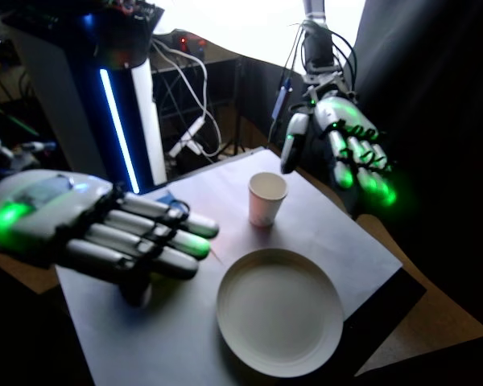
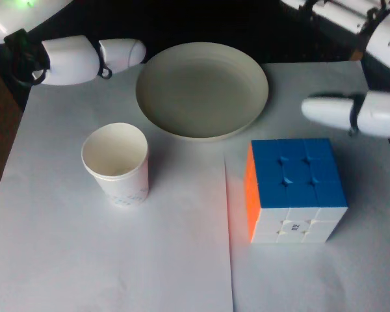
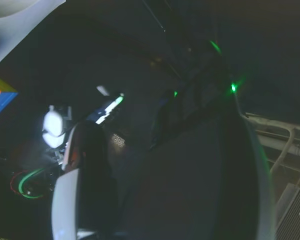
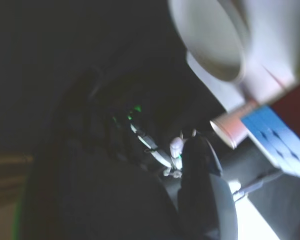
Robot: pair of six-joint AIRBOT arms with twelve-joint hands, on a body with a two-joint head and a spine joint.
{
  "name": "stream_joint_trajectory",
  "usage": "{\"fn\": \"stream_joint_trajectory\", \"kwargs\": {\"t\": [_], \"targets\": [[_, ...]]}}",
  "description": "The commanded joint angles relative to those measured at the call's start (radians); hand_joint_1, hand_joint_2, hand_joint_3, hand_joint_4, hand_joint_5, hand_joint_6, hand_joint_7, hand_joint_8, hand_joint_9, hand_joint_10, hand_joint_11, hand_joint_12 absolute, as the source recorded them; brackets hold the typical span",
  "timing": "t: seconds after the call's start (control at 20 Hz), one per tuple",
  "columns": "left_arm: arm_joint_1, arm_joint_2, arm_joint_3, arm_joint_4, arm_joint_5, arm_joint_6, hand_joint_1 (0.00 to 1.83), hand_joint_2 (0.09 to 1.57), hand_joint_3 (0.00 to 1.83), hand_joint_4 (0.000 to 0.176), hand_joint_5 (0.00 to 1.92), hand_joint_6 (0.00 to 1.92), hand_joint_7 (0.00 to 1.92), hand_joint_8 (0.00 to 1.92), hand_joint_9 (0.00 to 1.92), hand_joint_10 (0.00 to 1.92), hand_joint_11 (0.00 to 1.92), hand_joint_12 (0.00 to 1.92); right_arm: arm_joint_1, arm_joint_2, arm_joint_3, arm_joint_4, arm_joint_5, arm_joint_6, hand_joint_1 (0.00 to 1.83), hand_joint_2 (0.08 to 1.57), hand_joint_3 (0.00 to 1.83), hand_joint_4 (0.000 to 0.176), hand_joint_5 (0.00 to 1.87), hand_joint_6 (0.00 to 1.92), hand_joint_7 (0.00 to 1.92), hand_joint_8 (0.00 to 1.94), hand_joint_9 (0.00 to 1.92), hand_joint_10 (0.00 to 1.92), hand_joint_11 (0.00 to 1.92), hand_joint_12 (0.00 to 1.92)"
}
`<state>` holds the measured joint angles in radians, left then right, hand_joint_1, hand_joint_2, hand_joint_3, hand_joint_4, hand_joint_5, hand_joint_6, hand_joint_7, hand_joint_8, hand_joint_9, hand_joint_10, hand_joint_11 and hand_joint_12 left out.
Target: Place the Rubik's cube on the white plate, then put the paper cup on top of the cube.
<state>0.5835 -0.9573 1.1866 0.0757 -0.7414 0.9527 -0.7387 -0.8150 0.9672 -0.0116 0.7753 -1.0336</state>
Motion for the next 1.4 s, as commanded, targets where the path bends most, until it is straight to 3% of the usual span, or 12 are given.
{"fn": "stream_joint_trajectory", "kwargs": {"t": [0.0, 0.1, 0.15, 0.3, 0.35, 0.5, 0.8, 0.85, 1.05, 1.1, 1.25, 1.35], "targets": [[-0.004, -0.001, 0.006, -0.022, -0.119, 0.005, 0.27, 1.27, 0.00, 0.079, 0.00, 0.00, 0.00, 0.00, 0.00, 0.00, 0.01, 0.01, 0.002, 0.005, -0.003, -0.018, 0.123, 0.054, 0.32, 1.13, 0.00, 0.000, 0.00, 0.00, 0.00, 0.00, 0.02, 0.00, 0.00, 0.61], [-0.003, 0.000, 0.006, -0.027, -0.124, 0.007, 0.29, 1.28, 0.00, 0.065, 0.00, 0.00, 0.00, 0.00, 0.00, 0.00, 0.00, 0.00, -0.024, 0.006, -0.003, -0.099, 0.132, 0.194, 0.47, 1.12, 0.00, 0.000, 0.00, 0.00, 0.00, 0.00, 0.00, 0.00, 0.00, 0.26], [-0.003, 0.000, 0.006, -0.032, -0.127, 0.007, 0.33, 1.27, 0.00, 0.058, 0.02, 0.01, 0.00, 0.00, 0.00, 0.00, 0.00, 0.00, -0.040, 0.006, -0.005, -0.134, 0.141, 0.254, 0.46, 1.06, 0.00, 0.028, 0.00, 0.00, 0.00, 0.00, 0.00, 0.00, 0.00, 0.98], [0.001, 0.004, 0.006, -0.042, -0.136, 0.008, 0.32, 1.27, 0.00, 0.085, 0.02, 0.00, 0.00, 0.00, 0.00, 0.00, 0.03, 0.02, -0.088, 0.013, -0.040, -0.188, 0.187, 0.318, 0.51, 1.03, 0.00, 0.073, 0.00, 0.00, 0.00, 0.00, 0.03, 0.01, 0.00, 1.70], [0.002, 0.005, 0.006, -0.044, -0.138, 0.008, 0.33, 1.27, 0.00, 0.080, 0.02, 0.00, 0.00, 0.00, 0.00, 0.00, 0.00, 0.01, -0.099, 0.017, -0.050, -0.193, 0.198, 0.319, 0.54, 1.02, 0.00, 0.024, 0.00, 0.00, 0.00, 0.00, 0.00, 0.00, 0.00, 1.39], [0.004, 0.006, 0.006, -0.051, -0.143, 0.008, 0.32, 1.28, 0.00, 0.068, 0.02, 0.00, 0.00, 0.00, 0.00, 0.00, 0.04, 0.02, -0.139, 0.019, -0.068, -0.206, 0.239, 0.366, 0.61, 0.98, 0.00, 0.016, 0.00, 0.00, 0.00, 0.00, 0.00, 0.00, 0.00, 0.09], [0.005, 0.006, 0.005, -0.058, -0.147, 0.008, 0.33, 1.28, 0.00, 0.054, 0.04, 0.00, 0.00, 0.00, 0.00, 0.00, 0.03, 0.01, -0.182, -0.064, -0.019, -0.167, 0.222, 0.377, 0.66, 0.97, 0.00, 0.000, 0.00, 0.00, 0.00, 0.00, 0.00, 0.00, 0.00, 0.00], [0.005, 0.006, 0.005, -0.059, -0.147, 0.008, 0.33, 1.28, 0.00, 0.070, 0.04, 0.00, 0.00, 0.00, 0.00, 0.00, 0.00, 0.01, -0.183, -0.081, -0.003, -0.156, 0.210, 0.377, 0.65, 0.96, 0.00, 0.031, 0.00, 0.00, 0.00, 0.00, 0.00, 0.00, 0.00, 0.00], [0.008, 0.006, 0.003, -0.060, -0.147, 0.008, 0.31, 1.29, 0.00, 0.069, 0.04, 0.00, 0.00, 0.00, 0.00, 0.00, 0.00, 0.00, -0.184, -0.120, 0.029, -0.140, 0.181, 0.377, 0.70, 0.96, 0.00, 0.022, 0.00, 0.00, 0.00, 0.00, 0.00, 0.00, 0.05, 0.03], [0.008, 0.006, 0.003, -0.060, -0.147, 0.008, 0.32, 1.29, 0.00, 0.079, 0.04, 0.00, 0.00, 0.00, 0.00, 0.00, 0.04, 0.03, -0.184, -0.124, 0.031, -0.138, 0.178, 0.377, 0.77, 0.96, 0.00, 0.000, 0.00, 0.00, 0.00, 0.00, 0.00, 0.00, 0.00, 0.60], [0.010, 0.008, 0.002, -0.061, -0.148, 0.008, 0.34, 1.29, 0.00, 0.070, 0.06, 0.00, 0.00, 0.00, 0.00, 0.00, 0.00, 0.45, -0.184, -0.128, 0.032, -0.138, 0.173, 0.377, 0.75, 0.97, 0.00, 0.000, 0.00, 0.00, 0.16, 0.04, 0.19, 0.11, 0.00, 1.06], [0.013, 0.010, 0.002, -0.065, -0.150, 0.008, 0.33, 1.29, 0.00, 0.068, 0.06, 0.00, 0.00, 0.00, 0.00, 0.00, 0.00, 0.31, -0.184, -0.129, 0.031, -0.138, 0.173, 0.377, 0.85, 1.03, 0.00, 0.000, 0.23, 0.22, 0.33, 0.45, 0.12, 1.14, 0.00, 1.64]]}}
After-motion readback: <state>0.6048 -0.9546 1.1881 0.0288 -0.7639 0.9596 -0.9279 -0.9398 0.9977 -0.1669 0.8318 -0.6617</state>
